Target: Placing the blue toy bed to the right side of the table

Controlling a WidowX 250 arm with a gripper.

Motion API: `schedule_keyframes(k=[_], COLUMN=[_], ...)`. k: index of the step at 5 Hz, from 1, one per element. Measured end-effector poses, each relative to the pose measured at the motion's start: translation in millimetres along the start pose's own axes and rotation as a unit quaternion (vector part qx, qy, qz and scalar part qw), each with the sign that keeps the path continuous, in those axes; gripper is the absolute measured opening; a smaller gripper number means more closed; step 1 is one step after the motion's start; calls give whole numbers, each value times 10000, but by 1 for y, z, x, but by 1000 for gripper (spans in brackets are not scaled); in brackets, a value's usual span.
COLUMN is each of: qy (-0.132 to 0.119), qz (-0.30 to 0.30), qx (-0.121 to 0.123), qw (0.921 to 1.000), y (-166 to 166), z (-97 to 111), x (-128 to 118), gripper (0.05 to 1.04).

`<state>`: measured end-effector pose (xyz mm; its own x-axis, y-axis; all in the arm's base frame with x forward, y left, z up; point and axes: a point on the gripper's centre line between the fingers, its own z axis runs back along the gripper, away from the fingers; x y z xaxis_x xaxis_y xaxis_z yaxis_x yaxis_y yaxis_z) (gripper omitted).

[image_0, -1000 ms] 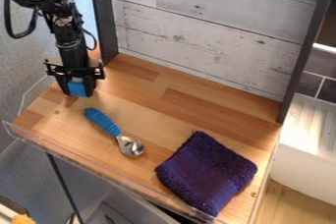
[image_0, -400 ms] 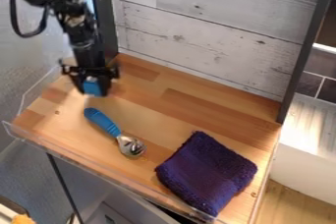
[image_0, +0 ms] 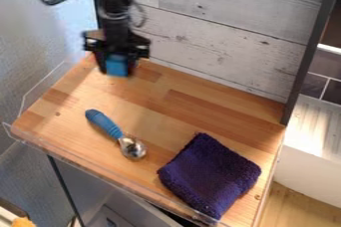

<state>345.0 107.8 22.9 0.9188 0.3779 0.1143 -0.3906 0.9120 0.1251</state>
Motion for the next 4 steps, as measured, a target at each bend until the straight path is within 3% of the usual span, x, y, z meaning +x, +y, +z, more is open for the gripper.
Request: schedule_keyframes(k=[1, 2, 3, 4], qy=[42, -3, -2, -128], qz=[230, 576, 675, 729], qx=[2, -233, -769, -851], qw=[9997, 9981, 9948, 9936], y=[-40, -82, -118, -141], z=[11, 11, 8, 7], x=[-6, -26, -41, -53], gripper=[620, 620, 620, 620])
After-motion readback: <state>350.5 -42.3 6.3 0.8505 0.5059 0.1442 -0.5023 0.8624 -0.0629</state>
